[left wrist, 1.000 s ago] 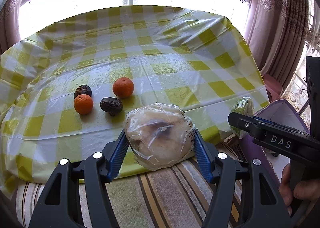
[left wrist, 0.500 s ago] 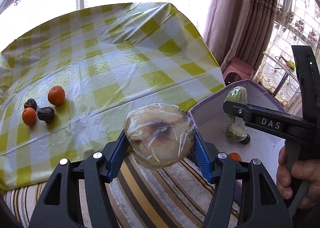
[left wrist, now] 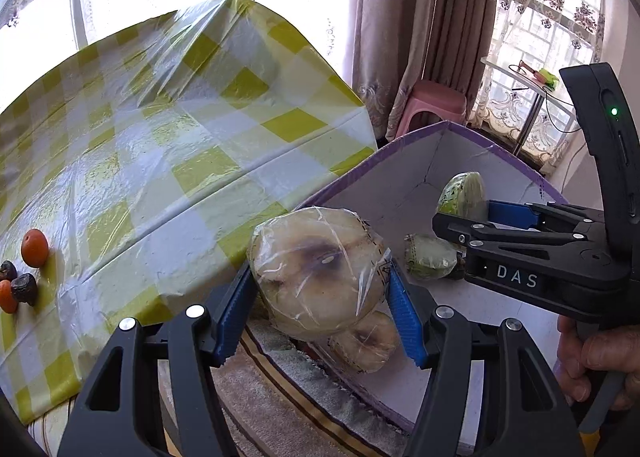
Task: Organize fruits
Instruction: 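Carry both wrapped items from the table over the white box, then open both tools to drop the wrapped items into the box, then grasp an orange with the left tool while the right grasps a dark brown fruit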
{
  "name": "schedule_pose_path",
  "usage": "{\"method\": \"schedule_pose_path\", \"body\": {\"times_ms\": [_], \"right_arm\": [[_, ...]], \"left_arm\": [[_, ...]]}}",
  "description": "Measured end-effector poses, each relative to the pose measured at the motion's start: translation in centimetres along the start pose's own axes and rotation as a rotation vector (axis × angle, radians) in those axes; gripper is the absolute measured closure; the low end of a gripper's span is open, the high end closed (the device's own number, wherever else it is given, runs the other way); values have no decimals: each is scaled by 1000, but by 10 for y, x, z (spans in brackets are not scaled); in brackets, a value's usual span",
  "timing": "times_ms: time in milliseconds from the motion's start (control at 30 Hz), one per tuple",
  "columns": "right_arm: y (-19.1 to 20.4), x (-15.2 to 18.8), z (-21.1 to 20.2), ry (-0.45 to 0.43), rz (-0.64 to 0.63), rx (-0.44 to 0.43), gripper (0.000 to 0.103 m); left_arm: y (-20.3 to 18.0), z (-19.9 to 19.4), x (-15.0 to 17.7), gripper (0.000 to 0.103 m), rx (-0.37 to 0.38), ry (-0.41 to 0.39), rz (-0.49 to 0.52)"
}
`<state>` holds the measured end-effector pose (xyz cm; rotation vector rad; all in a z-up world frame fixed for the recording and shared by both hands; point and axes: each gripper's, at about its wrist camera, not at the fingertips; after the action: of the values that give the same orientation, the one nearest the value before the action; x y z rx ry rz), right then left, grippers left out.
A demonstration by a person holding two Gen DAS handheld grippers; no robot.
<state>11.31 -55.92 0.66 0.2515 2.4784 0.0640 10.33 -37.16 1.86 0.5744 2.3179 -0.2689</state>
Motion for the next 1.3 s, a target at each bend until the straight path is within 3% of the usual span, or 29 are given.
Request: {"method": "schedule_pose_path", "body": {"times_ms": [233,333,400,467,767,933,1233,1300], "right_arm": [[0,1,5,30,-2,0,46],[0,1,5,28,-3,1,45],[1,-1,2,14,-8,9,33],[3,-2,-2,-2,-17,23,27],[29,-10,-16,-46,-90,40,24],[53,-12,-27,-79,-111,-53,24],[126,-7,-25,-55,-173,-188,19],[141,-5,-23,-45,-176,-215,19]], "left_arm": [[-5,14,-1,41,11,36,18],[-6,12,-2,31,7,24,20],[-6,7,-3,20,-3,-1,22],[-6,6,-3,20,-2,-5,23],[10,-13,1,20,-21,-26,-18],[34,-30,8,20,-54,-37,-71],[104,-70,35,20,-157,-50,-218],[119,-78,43,26,-171,-48,-249]]}}
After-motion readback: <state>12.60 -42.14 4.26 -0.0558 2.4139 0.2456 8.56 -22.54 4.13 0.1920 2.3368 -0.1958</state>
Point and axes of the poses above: each gripper's, at about its wrist camera, not at the fingertips, and z roughly the way its jaws point, y to its left, x to its underside, and after that the axes turned 3 degrees about -y, right-handed
